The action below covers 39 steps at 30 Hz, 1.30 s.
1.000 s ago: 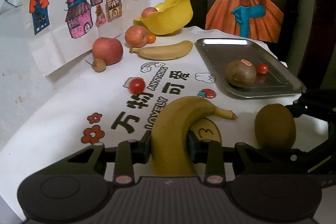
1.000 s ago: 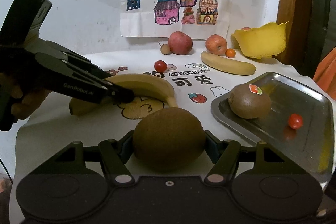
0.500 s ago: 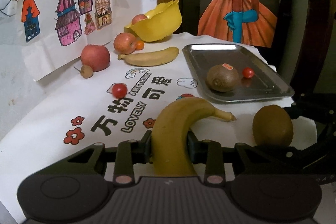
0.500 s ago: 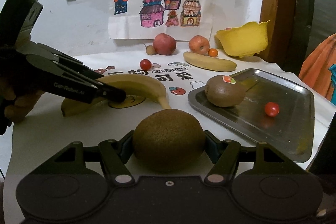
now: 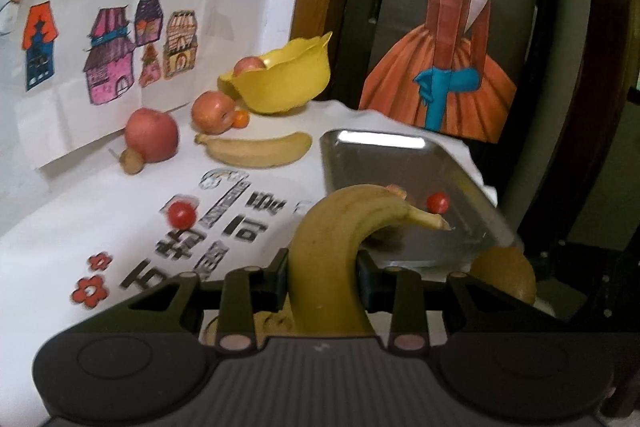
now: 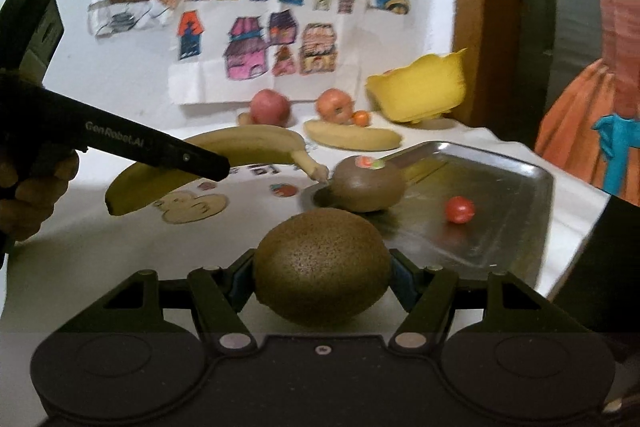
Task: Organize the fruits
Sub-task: 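Carry the kiwi toward the metal tray with the right tool while the left tool carries the banana, then lower the kiwi into the tray and open the right tool while the left tool releases the banana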
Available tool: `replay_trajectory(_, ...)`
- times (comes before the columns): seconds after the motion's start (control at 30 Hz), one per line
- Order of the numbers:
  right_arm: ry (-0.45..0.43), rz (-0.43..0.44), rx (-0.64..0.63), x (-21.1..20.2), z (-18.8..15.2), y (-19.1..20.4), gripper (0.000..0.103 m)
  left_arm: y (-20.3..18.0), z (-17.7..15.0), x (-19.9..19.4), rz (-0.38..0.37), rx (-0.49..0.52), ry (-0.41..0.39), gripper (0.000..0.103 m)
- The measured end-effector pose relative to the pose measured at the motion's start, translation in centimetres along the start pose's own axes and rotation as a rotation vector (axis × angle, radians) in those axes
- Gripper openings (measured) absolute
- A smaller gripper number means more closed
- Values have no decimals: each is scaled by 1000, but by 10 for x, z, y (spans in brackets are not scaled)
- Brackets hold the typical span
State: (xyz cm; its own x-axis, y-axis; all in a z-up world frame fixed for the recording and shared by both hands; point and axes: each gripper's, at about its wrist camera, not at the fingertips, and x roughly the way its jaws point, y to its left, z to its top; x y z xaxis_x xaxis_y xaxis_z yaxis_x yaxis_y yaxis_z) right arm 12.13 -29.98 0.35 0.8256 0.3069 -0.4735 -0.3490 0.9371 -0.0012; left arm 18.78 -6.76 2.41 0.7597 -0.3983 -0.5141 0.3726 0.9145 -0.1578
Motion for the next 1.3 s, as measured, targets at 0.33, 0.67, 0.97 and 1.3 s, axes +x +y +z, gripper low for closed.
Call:
replay_trajectory(0.33,-56,-77,39,7,4,-41,69,-28,35,35,-55,-24,-49,37)
replay_trajectory(0.67,-88,-120,69,42,10,-80,69,-56,69,108,-85,-36,-23,37)
replay_trajectory(0.97,-69,-128,100,67,3,-98,69,-69,73,158,-74,-25,35,37)
replay_trajectory(1.3,-81,-137,122,74,3,-103,69,-76,70,176,-56,-5,70,37)
